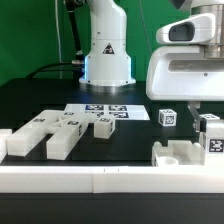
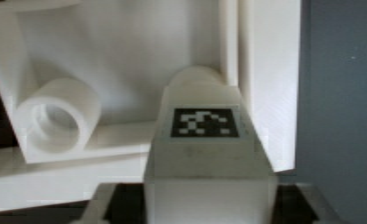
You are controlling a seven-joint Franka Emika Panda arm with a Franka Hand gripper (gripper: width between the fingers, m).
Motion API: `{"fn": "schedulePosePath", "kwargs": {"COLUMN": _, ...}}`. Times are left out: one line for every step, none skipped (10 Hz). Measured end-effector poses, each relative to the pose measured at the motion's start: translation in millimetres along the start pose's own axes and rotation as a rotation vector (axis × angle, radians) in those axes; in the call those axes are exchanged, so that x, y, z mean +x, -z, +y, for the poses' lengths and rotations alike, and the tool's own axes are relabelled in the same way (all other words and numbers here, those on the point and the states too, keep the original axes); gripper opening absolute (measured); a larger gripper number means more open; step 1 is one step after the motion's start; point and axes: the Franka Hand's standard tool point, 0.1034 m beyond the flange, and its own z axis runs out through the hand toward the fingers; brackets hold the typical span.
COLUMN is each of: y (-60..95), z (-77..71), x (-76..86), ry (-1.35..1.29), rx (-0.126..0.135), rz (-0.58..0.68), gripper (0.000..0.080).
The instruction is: Assemble chair
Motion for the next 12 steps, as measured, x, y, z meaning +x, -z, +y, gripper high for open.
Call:
{"fn": "schedulePosePath", "kwargs": {"y": -0.1, "z": -0.4, "x": -0.2, "ry": -0.092, "rx": 0.002, "rz": -0.001, "gripper": 0.0289}}
{"fn": "schedulePosePath", "kwargs": {"y": -0.1, "z": -0.3, "x": -0.3, "ry": -0.146, "rx": 0.003, "rz": -0.001, "gripper": 0.0289}}
{"fn": "schedulePosePath", "kwargs": {"y": -0.1, "z": -0.6, "x": -0.5, "ry": -0.296, "rx": 0.013, "rz": 0.0, "gripper": 0.0289}}
{"fn": "schedulePosePath", "kwargs": {"y": -0.1, "z": -0.6, "x": -0.2, "ry": -0.362, "rx": 0.014, "rz": 0.003, "gripper": 0.0289}}
{"fn": "schedulePosePath", "kwargs": {"y": -0.1, "z": -0.8, "x": -0.2, "ry": -0.473, "rx": 0.016, "rz": 0.002, "gripper": 0.029}}
{"fn": "schedulePosePath", "kwargs": {"y": -0.3, "z": -0.8, "x": -0.6, "ry": -0.567, "rx": 0.015, "rz": 0.0, "gripper": 0.029}}
{"fn": "schedulePosePath", "kwargs": {"y": -0.6, "z": -2.1, "x": -1.8, "ry": -0.667, "rx": 0.015, "rz": -0.002, "gripper": 0.029}}
{"fn": "schedulePosePath", "kwargs": {"y": -0.9, "z": -3.9, "x": -3.5, "ry": -0.792, "rx": 0.014, "rz": -0.007, "gripper": 0.029}}
{"fn": "schedulePosePath", "kwargs": {"y": -0.8, "z": -5.7, "x": -4.9, "ry": -0.89, "rx": 0.01, "rz": -0.012, "gripper": 0.029}}
{"fn": "schedulePosePath", "kwargs": {"y": -0.8, "z": -5.6, "x": -5.0, "ry": -0.971, "rx": 0.01, "rz": -0.014, "gripper": 0.029}}
{"fn": "schedulePosePath", "kwargs": {"y": -0.9, "z": -5.3, "x": -5.1, "ry": -1.101, "rx": 0.011, "rz": -0.02, "gripper": 0.029}}
{"fn": "schedulePosePath", "kwargs": {"y": -0.9, "z": -5.7, "x": -5.3, "ry": -1.185, "rx": 0.012, "rz": -0.023, "gripper": 0.029}}
